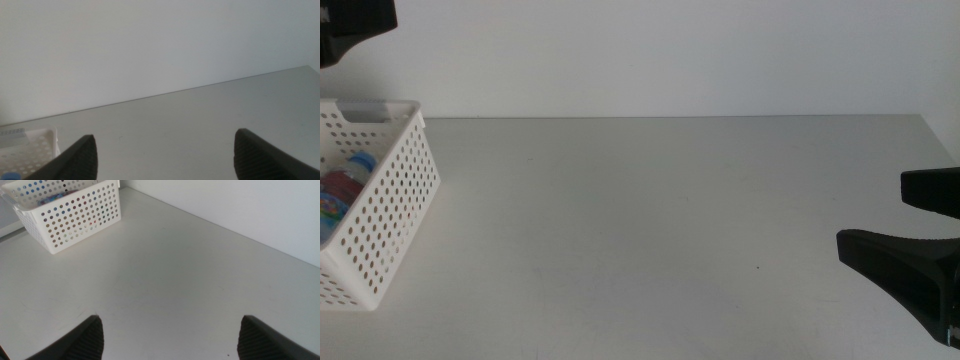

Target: Use arms to grab the bottles and put them into the dustbin to the left of the table.

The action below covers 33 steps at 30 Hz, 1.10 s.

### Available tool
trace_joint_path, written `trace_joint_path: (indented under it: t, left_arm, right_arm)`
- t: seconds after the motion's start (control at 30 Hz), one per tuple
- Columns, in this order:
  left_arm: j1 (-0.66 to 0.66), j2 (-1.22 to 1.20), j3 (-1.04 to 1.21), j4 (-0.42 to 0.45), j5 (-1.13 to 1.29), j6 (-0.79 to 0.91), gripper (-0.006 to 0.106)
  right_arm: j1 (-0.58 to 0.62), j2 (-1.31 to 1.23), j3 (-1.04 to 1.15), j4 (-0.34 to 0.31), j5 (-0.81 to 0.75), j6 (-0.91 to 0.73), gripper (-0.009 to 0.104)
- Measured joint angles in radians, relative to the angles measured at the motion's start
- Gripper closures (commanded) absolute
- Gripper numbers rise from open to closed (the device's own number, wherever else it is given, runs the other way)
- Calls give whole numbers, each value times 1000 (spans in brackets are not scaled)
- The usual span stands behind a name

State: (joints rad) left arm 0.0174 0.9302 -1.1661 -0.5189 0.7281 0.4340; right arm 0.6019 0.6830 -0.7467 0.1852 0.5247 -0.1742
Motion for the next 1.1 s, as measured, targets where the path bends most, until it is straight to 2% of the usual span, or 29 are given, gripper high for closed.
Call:
trace_joint_path:
  t: [0.17,0.37,0.43,0.53,0.7,0.9,1.1]
  left_arm:
    - [0,-9,33,-1,-38,0,7]
    - [0,-148,242,-1,-174,0,7]
    - [0,-206,340,1,-191,-1,7]
    - [0,-311,484,50,-214,-1,7]
    - [0,-540,723,136,-283,-1,7]
    - [0,-781,940,151,-357,-1,7]
    - [0,-929,1078,151,-376,-1,7]
  right_arm:
    - [-22,-7,0,-18,0,0,23]
    - [-197,-78,33,-28,-15,0,23]
    - [-262,-123,83,-29,-29,0,23]
    - [-334,-226,192,-41,-32,0,23]
    - [-432,-475,409,-109,-29,0,23]
    - [-538,-676,595,-123,-24,0,23]
    - [-568,-696,696,-123,-44,0,23]
